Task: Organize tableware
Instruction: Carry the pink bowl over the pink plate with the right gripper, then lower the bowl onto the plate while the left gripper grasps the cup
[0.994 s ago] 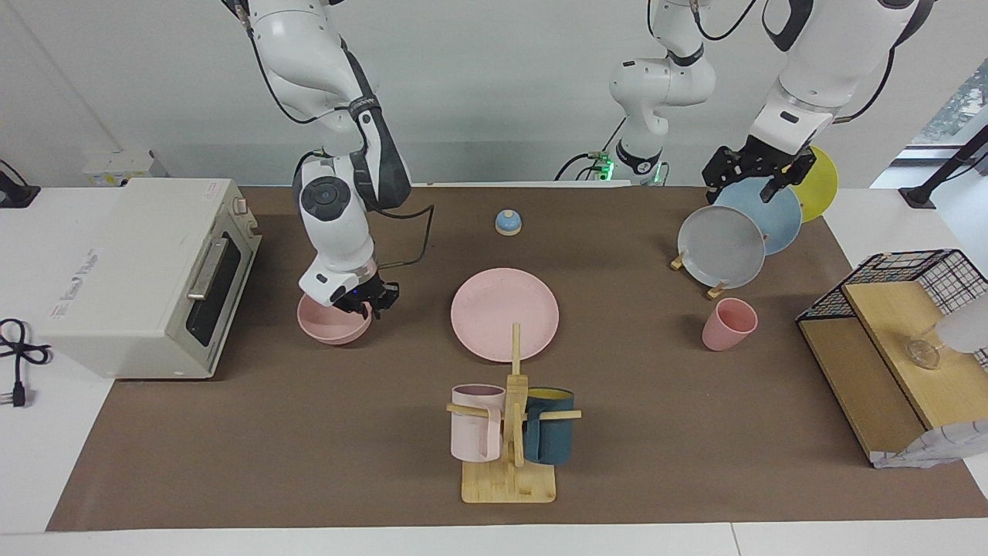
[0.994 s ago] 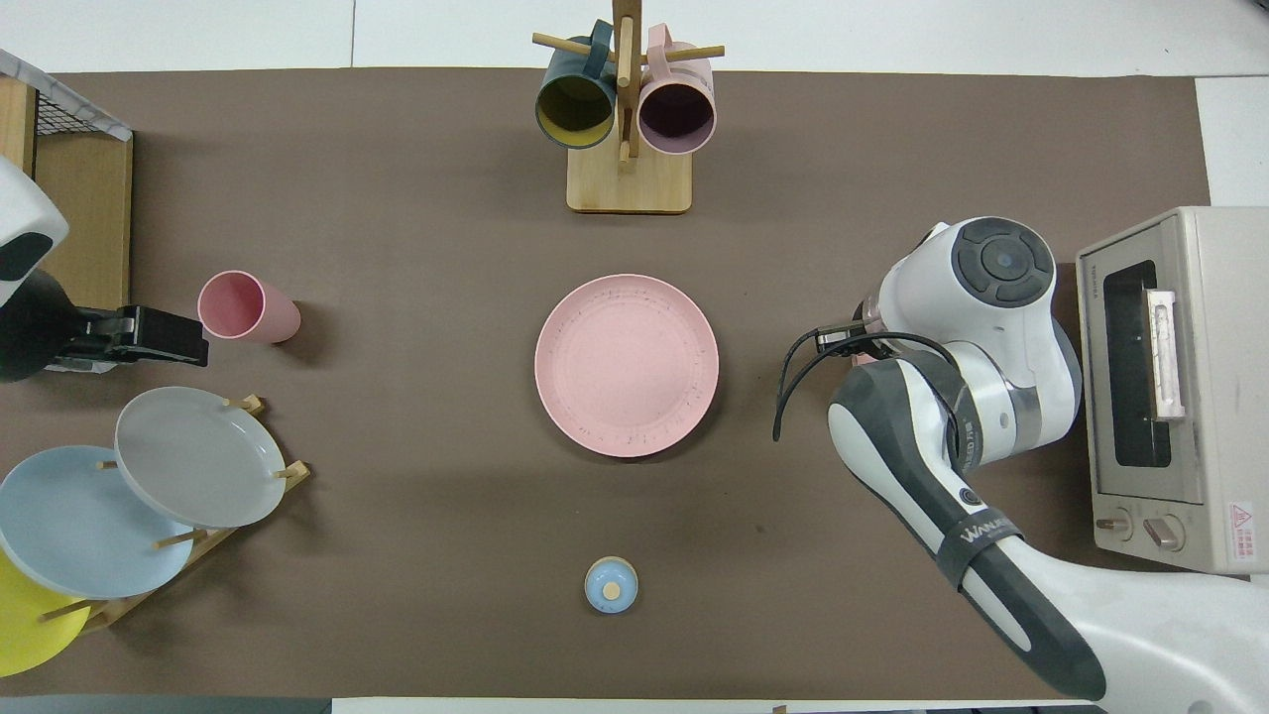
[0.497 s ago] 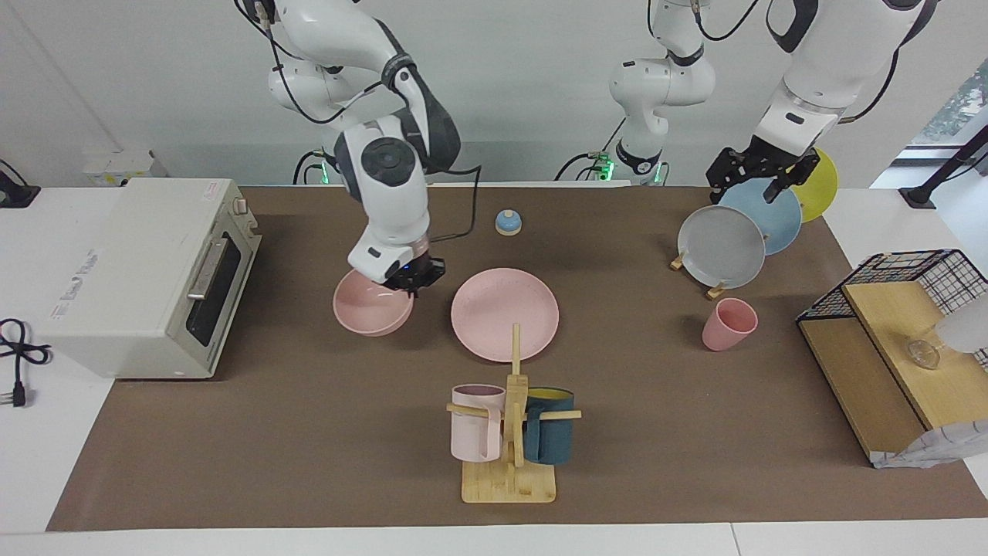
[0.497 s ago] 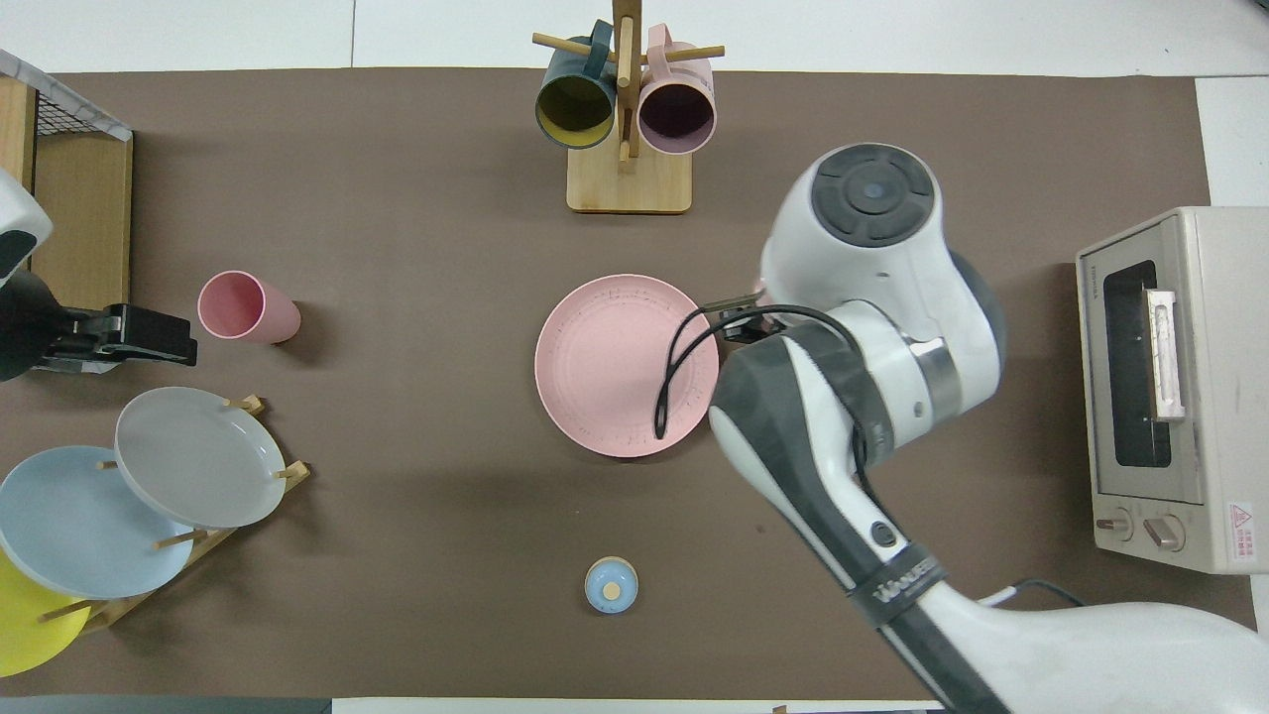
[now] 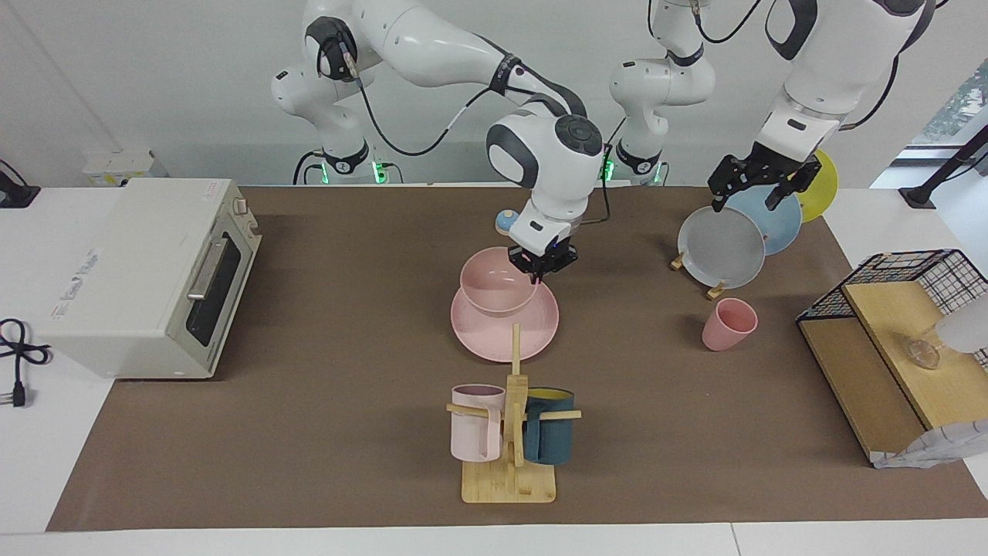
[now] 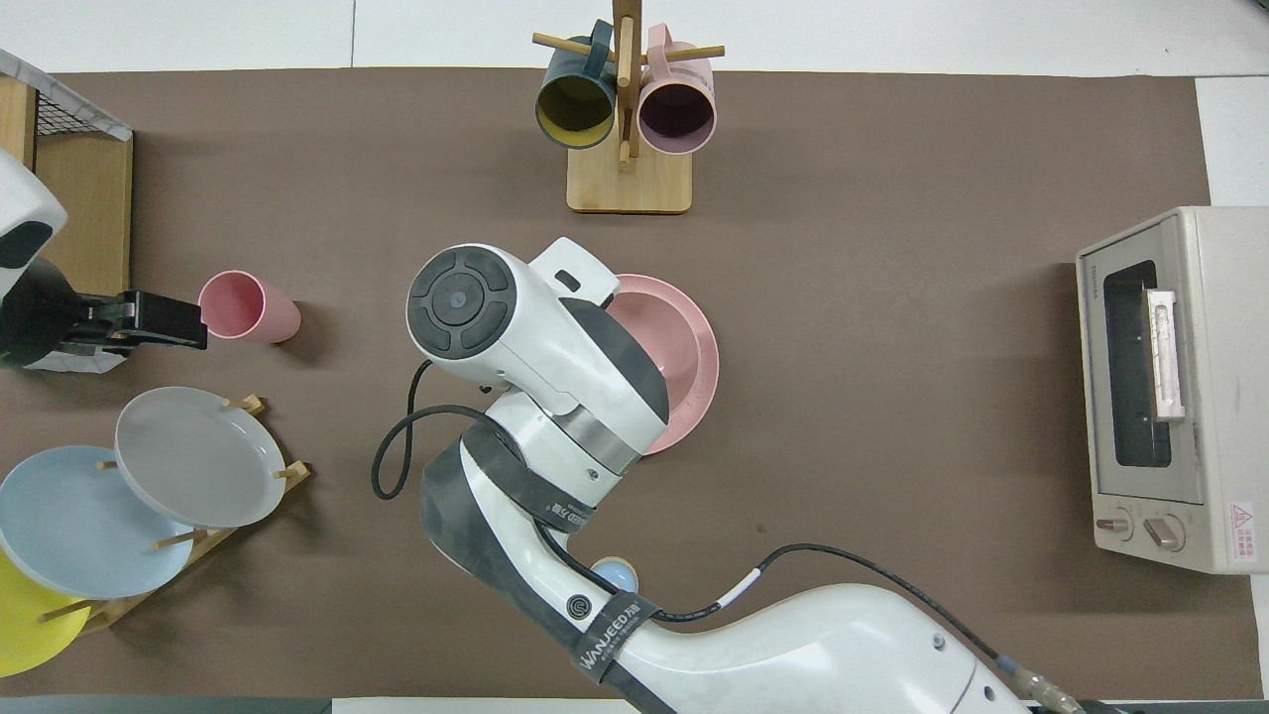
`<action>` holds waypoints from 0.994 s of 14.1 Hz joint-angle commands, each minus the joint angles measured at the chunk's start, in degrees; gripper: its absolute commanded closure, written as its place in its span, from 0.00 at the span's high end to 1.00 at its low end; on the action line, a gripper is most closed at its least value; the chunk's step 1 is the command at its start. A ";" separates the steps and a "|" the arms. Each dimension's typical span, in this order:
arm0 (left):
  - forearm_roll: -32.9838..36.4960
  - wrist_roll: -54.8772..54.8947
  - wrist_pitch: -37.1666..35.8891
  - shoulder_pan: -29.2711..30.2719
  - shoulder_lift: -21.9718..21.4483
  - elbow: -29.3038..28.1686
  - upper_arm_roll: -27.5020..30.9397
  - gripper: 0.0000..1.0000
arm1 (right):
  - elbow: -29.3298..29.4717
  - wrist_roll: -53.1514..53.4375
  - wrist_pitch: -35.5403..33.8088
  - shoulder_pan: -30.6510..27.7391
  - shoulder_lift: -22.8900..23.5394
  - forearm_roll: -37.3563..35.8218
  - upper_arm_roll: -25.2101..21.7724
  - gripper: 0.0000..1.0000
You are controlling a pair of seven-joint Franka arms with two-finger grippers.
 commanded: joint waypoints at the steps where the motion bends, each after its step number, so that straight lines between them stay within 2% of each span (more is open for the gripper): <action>1: 0.43 -0.09 6.72 -0.08 5.26 -0.88 0.15 1.00 | 0.69 0.94 1.95 1.08 1.92 -1.92 -0.01 0.00; 4: 0.43 0.17 15.85 0.27 13.26 -2.11 0.15 1.00 | -0.11 0.85 2.49 1.44 2.90 -6.67 -0.01 0.00; 6: 0.43 0.26 18.78 0.62 16.17 -2.20 0.15 1.00 | -0.46 1.11 3.97 1.71 3.42 -6.24 -0.01 0.00; 10: 0.34 0.00 19.23 0.62 16.54 -3.16 0.15 1.00 | -0.46 1.03 3.28 1.53 5.01 -6.59 -0.01 0.00; 12: 0.34 -0.27 19.84 0.53 15.31 -6.67 0.24 1.00 | -0.20 1.03 0.30 1.27 5.01 -6.15 -0.01 0.00; 13: 0.34 -0.62 20.97 0.62 14.43 -8.51 0.15 1.00 | -0.20 1.03 0.20 1.18 5.01 -5.80 -0.01 0.05; 14: 0.34 -1.32 22.20 0.62 13.99 -10.01 0.24 1.00 | -0.20 1.03 0.55 1.09 5.09 -5.36 -0.01 0.46</action>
